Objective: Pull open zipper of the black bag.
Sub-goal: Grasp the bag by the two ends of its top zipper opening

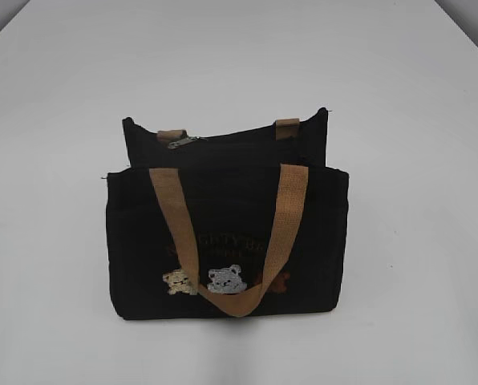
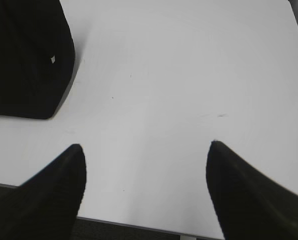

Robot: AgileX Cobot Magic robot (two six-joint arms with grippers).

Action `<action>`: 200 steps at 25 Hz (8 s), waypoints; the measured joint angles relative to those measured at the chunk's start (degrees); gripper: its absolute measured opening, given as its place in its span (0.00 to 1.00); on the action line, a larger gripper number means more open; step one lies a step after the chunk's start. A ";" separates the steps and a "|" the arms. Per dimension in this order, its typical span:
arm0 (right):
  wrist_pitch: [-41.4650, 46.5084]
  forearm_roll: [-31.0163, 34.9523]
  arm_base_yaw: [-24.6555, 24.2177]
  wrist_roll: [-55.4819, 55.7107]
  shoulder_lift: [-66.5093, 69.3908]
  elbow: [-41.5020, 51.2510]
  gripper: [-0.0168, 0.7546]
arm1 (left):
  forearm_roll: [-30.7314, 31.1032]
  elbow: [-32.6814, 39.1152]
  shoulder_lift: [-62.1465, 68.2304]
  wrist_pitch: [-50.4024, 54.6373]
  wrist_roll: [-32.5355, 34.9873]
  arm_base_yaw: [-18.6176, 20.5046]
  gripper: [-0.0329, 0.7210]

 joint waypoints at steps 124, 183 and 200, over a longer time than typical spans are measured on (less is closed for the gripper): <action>-15.19 28.10 27.70 -54.94 97.29 -56.78 0.60 | -30.25 -32.05 88.95 -6.80 29.11 -22.37 0.11; -18.75 25.35 33.69 -57.63 103.73 -57.49 0.49 | -14.82 -31.83 79.68 -3.52 19.99 -21.51 0.62; -18.81 25.35 33.69 -57.58 103.73 -57.49 0.49 | -18.93 -31.41 87.19 -3.87 24.50 -21.61 0.44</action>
